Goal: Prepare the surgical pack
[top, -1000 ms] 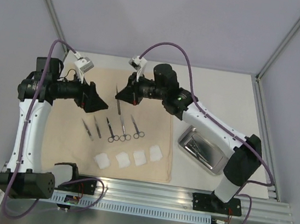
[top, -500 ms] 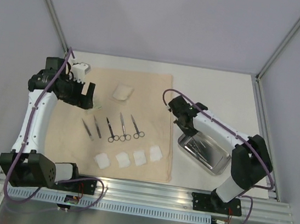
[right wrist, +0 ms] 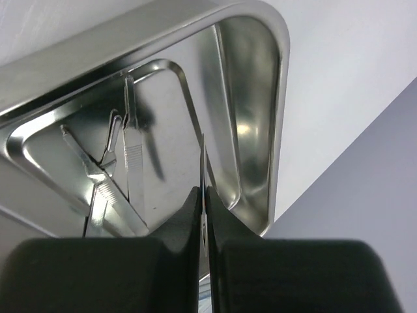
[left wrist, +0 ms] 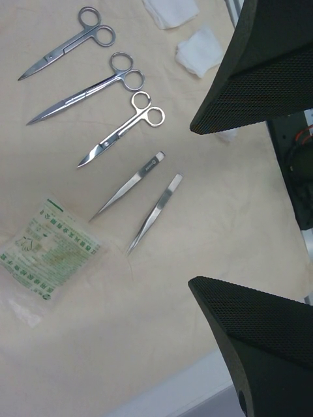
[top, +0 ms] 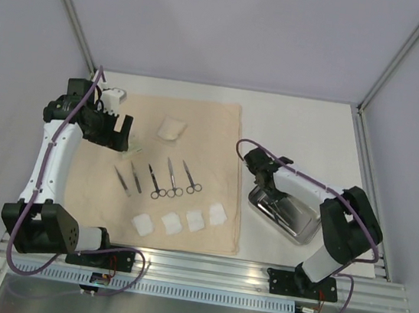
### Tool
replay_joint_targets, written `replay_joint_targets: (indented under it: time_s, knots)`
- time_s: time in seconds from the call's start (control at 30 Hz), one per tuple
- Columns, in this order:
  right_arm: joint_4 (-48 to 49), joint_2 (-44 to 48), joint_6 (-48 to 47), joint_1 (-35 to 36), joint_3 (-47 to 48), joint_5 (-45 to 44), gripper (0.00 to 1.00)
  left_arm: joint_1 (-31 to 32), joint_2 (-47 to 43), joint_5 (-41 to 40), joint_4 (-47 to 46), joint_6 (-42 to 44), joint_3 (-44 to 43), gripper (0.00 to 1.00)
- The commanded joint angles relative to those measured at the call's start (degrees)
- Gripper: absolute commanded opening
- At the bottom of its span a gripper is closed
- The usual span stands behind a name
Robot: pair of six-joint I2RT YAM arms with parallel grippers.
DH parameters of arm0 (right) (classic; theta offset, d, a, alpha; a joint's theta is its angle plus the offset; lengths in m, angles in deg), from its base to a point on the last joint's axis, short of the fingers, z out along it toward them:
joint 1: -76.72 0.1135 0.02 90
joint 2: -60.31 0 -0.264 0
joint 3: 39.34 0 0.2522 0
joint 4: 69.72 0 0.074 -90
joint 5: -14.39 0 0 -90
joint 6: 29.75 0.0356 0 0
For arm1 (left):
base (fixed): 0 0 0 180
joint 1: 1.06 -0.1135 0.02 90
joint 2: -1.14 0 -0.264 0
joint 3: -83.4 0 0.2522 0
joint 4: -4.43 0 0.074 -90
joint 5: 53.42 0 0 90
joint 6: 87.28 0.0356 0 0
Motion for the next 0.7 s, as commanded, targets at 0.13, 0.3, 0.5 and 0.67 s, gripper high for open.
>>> replay_joint_targets:
  time_s: [0.13,0.3,0.5,0.67]
  knots:
    - [8.35,1.19,-4.45,-0.53,-3.27,2.65,0.00,0.22,-0.19,-1.07,-0.19,-0.82,-1.93,1.00]
    - [7.56,1.36,-4.80,-0.53,-3.97,5.56,0.01,0.22,-0.19,-1.16,0.43,-0.82,-2.54,1.00]
    - [7.99,-0.04,-5.16,-0.53,-4.41,5.38,0.01,0.22,-0.63,-1.34,0.51,-0.64,-2.29,1.00]
    - [7.82,-2.76,-4.80,-0.53,-3.62,5.48,0.02,0.22,-1.15,-2.04,0.51,-0.46,-2.02,1.00]
